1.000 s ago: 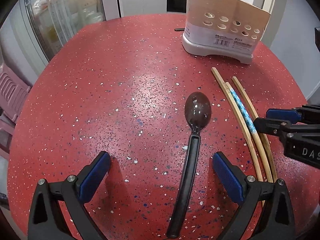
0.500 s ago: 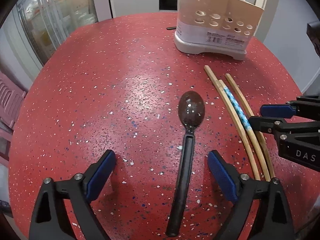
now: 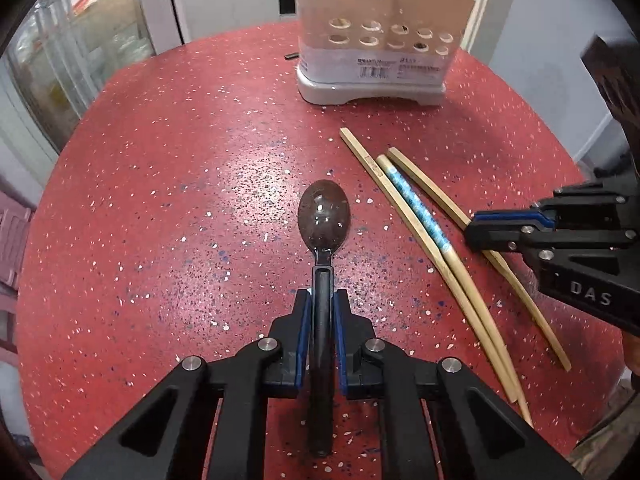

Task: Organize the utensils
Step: 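Carry the dark spoon with the left tool while the right tool carries the chopstick to the holder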

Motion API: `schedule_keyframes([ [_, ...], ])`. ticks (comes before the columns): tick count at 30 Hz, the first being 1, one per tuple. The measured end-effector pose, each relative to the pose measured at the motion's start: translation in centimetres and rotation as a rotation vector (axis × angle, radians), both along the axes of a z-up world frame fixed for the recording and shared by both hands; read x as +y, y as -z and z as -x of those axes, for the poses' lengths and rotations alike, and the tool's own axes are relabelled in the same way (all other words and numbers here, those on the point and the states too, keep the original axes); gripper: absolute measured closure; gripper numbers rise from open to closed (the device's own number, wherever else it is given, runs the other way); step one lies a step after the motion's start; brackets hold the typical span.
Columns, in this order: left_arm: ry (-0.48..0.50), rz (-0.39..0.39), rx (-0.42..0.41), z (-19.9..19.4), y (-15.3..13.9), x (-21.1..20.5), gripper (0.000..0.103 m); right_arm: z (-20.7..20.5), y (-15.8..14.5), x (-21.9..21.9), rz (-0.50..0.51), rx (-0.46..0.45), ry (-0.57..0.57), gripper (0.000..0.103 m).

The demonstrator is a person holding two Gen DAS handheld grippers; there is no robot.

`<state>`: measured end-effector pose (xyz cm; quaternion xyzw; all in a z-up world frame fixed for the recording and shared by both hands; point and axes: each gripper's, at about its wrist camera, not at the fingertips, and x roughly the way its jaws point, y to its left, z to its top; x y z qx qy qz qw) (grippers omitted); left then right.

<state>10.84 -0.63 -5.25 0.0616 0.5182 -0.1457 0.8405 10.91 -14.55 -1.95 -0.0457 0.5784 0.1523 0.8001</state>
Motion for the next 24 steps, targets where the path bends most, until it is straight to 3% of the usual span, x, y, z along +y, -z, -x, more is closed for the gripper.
schedule_keyframes([
  [12,-0.112,0.152,-0.106,1.8,-2.5,1.3,0.066,2.3,-3.0,-4.9,-0.189,-0.086,0.015,0.097],
  [24,-0.125,0.186,-0.207,1.4,-6.2,0.3,0.066,2.6,-7.9,-6.5,-0.3,-0.192,0.032,0.097],
])
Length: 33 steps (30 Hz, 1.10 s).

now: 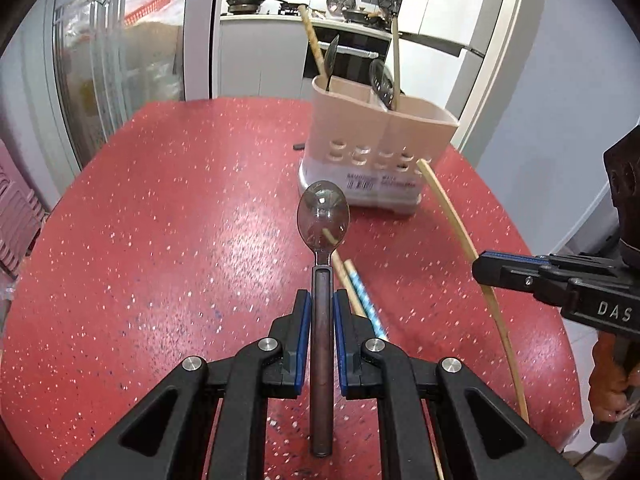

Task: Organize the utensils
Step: 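Carry the dark spoon with the left tool while the right tool carries the chopstick to the holder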

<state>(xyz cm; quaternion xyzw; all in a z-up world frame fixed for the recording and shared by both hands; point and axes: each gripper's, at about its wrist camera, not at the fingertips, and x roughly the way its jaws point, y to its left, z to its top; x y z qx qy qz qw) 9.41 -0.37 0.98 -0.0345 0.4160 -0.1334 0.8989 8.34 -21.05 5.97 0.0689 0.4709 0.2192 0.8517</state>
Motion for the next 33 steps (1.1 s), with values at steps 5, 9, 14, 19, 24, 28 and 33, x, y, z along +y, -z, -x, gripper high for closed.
schedule_keyframes([
  [5,-0.017,0.029,-0.039,-0.8,-1.4,-0.2,0.066,-0.4,-2.0,-0.9,-0.03,-0.041,0.022,0.096],
  [9,-0.034,0.067,-0.088,-2.4,-3.6,-0.2,0.066,-1.3,-4.2,-1.7,-0.04,-0.093,0.039,0.097],
  [14,-0.048,0.096,-0.158,-4.6,-6.3,-0.4,0.066,-3.3,-7.2,-2.8,-0.046,-0.168,0.07,0.096],
  [19,-0.072,0.149,-0.218,-7.5,-8.8,-0.5,0.066,-6.0,-10.1,-3.6,-0.06,-0.24,0.106,0.097],
  [24,-0.118,0.229,-0.265,-11.0,-10.0,-0.3,0.066,-8.8,-11.9,-4.0,-0.076,-0.305,0.155,0.096],
  [28,-0.152,0.263,-0.28,-13.2,-9.8,-0.3,0.066,-11.6,-12.9,-4.2,-0.096,-0.355,0.191,0.096],
  [33,-0.194,0.279,-0.335,-15.5,-9.5,-0.6,0.066,-14.4,-13.2,-4.2,-0.091,-0.406,0.206,0.097],
])
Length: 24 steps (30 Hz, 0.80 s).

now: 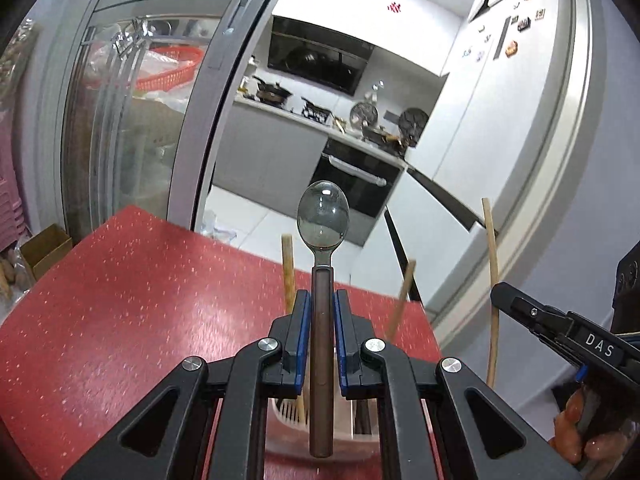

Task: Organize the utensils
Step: 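Carry the dark spoon with the left tool while the right tool carries the chopstick to the holder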

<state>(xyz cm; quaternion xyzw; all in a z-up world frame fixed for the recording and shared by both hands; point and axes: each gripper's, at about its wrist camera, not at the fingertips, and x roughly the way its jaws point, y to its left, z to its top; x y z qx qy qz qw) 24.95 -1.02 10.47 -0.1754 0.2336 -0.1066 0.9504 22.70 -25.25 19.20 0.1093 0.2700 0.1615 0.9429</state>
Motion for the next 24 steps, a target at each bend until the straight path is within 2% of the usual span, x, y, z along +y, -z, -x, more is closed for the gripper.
schedule_keyframes([
  [5,-0.047,-0.035,-0.089,-1.1,-0.2,-1.1,0.066,-2.3,0.6,0.7,0.022,-0.053,0.006,0.097],
  [11,-0.093,-0.084,-0.193,-0.7,1.4,-2.5,0.066,-3.3,2.1,2.0,0.074,-0.123,0.002,0.097],
  [16,-0.118,-0.13,-0.232,-0.1,3.0,-3.6,0.066,-3.5,3.7,2.8,0.124,-0.178,0.008,0.097],
  [20,-0.133,-0.197,-0.259,0.1,4.2,-4.7,0.066,-3.6,4.8,3.2,0.163,-0.21,0.013,0.097],
  [24,-0.123,-0.238,-0.262,0.2,5.0,-5.3,0.066,-3.3,6.0,3.4,0.206,-0.225,0.004,0.097],
])
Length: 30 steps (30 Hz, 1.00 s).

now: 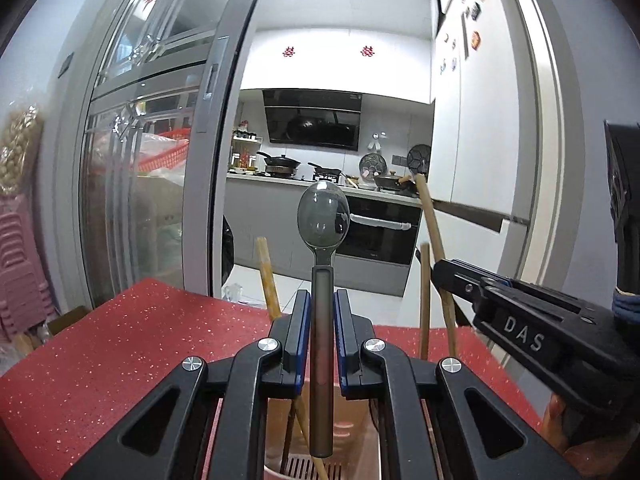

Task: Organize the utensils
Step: 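Carry the dark spoon with the left tool while the right tool carries the chopstick to the holder, then open the right tool releasing the chopstick into the holder while the left tool releases the dark spoon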

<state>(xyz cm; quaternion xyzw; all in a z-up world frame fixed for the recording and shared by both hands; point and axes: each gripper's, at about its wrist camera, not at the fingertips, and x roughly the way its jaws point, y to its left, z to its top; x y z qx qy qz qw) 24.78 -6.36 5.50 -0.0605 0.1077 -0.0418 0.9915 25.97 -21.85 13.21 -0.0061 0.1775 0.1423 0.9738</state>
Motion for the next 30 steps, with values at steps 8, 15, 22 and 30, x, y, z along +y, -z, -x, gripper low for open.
schedule_keyframes([
  [8,-0.002,-0.07,0.01,1.1,0.9,-0.7,0.066,1.6,1.8,-0.2,0.056,0.025,-0.022,0.097],
  [15,0.004,-0.077,0.061,1.5,1.3,-0.4,0.066,2.8,2.6,0.1,0.074,0.067,-0.052,0.097],
  [22,0.009,-0.07,0.142,1.3,2.0,0.0,0.066,3.3,3.1,-0.1,0.083,0.114,-0.078,0.096],
  [30,0.005,-0.069,0.198,1.6,1.7,0.7,0.066,2.7,3.2,-0.6,0.052,0.189,-0.085,0.094],
])
